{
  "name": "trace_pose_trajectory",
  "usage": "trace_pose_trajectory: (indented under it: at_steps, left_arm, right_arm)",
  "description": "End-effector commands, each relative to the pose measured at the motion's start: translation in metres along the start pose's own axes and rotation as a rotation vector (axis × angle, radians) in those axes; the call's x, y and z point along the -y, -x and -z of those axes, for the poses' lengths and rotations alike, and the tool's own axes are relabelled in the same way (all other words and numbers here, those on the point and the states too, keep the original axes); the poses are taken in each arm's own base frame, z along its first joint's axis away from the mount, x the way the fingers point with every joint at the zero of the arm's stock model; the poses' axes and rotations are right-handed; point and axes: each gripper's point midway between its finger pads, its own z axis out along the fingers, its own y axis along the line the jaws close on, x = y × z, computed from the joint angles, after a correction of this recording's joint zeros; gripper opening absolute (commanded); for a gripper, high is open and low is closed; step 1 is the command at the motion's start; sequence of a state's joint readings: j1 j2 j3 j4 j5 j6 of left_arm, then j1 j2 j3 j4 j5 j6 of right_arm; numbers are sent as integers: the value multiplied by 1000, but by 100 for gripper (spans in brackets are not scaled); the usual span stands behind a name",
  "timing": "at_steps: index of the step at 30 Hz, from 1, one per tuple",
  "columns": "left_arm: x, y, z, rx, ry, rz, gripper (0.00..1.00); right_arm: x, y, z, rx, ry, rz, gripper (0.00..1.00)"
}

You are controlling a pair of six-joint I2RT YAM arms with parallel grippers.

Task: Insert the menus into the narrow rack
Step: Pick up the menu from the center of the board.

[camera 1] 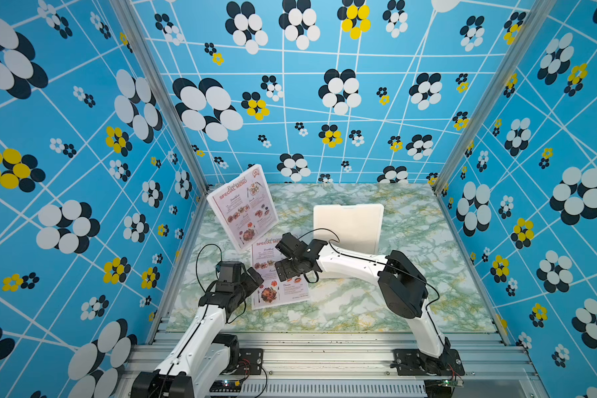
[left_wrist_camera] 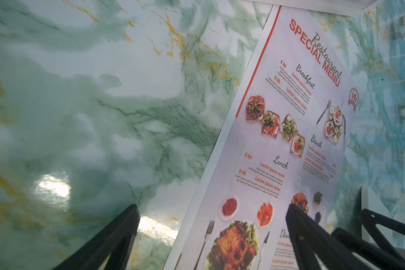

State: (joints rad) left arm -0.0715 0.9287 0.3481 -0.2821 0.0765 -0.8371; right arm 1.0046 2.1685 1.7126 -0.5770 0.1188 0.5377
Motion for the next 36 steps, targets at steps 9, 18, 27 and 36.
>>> trace_pose_trajectory:
  at_steps: [9,18,27,36]
  left_arm:
    - [48,35,-3,42,-117,-72,99]
    - [50,25,-29,-16,-131,-58,99]
    - [51,22,-38,-26,-133,-65,99]
    - [39,17,-37,-12,-112,-80,99]
  right_arm:
    - [37,-1,-27,-75,-96,-52,99]
    - [25,-1,-47,-110,-61,-74,99]
    - [-9,-11,-56,-137,9,-62,99]
    - [-18,-7,-50,-116,71,-75,94]
